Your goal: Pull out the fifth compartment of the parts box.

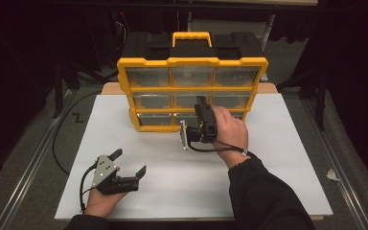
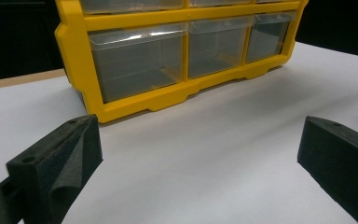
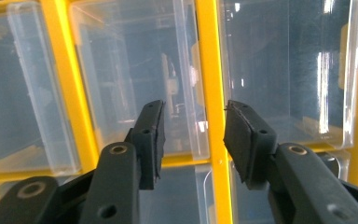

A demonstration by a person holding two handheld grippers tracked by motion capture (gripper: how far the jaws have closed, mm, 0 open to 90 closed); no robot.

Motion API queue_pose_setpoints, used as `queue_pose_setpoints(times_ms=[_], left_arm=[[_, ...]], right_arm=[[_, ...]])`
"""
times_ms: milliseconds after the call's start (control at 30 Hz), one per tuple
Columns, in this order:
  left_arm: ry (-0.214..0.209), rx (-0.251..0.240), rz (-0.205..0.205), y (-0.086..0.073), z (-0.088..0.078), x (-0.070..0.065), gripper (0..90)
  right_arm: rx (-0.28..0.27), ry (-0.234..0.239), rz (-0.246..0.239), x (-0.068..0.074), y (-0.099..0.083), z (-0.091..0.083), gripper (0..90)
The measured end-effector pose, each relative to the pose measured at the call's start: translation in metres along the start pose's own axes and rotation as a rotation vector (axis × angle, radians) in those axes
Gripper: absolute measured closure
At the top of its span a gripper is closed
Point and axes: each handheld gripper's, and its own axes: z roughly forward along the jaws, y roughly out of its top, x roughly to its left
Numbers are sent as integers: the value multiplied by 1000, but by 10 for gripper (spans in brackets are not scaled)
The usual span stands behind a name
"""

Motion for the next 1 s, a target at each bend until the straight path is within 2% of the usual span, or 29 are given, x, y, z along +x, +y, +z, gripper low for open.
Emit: queue_pose_setpoints(times_ms=[33, 67, 100, 133, 167, 200, 233, 267, 300, 367, 433, 467, 633, 700, 767, 833, 1000], left_arm=[[0, -1, -2, 0, 0, 0, 4], [0, -2, -3, 0, 0, 0, 4], [-1, 0, -3, 0, -1, 0, 4], [-2, 0, -3, -1, -1, 1, 4], [-1, 1, -3, -1, -1, 1, 4], [-2, 1, -3, -1, -1, 1, 4], [-3, 0, -3, -1, -1, 1, 4], [-3, 0, -3, -1, -1, 1, 3], [-4, -2, -3, -1, -1, 1, 3], [-7, -3, -2, -1, -1, 0, 3], [-8, -4, -2, 0, -1, 0, 4], [-8, -3, 0, 0, -1, 0, 3], [-12, -1, 0, -1, 1, 0, 4], [-13, -1, -1, -1, 1, 0, 4], [-14, -1, -1, -1, 1, 0, 3], [-15, -2, -3, -1, 1, 1, 3], [-14, -3, -2, 0, 1, 1, 4]], right_arm=[[-10, -6, -29, -3, 1, 3, 616], [1, -1, -8, -1, 1, 5, 621], [-2, -7, -34, -2, 2, 7, 630], [3, -3, -28, -2, 2, 9, 640], [-6, -7, -58, -3, 2, 11, 642], [11, -2, -34, 0, 2, 13, 648], [6, -9, -61, -1, 2, 15, 656], [15, -4, -42, 0, 2, 15, 662], [3, -12, -89, -3, 3, 17, 668], [21, 0, -50, 0, 2, 19, 687], [21, -3, -48, 0, 3, 20, 701], [10, -9, -66, -1, 4, 21, 708], [6, -20, -64, 2, 6, 23, 740], [-3, -28, -80, 0, 6, 25, 749], [10, -22, -46, 2, 6, 25, 750], [-2, -29, -75, 1, 7, 26, 763], [3, -28, -77, 0, 10, 27, 782]])
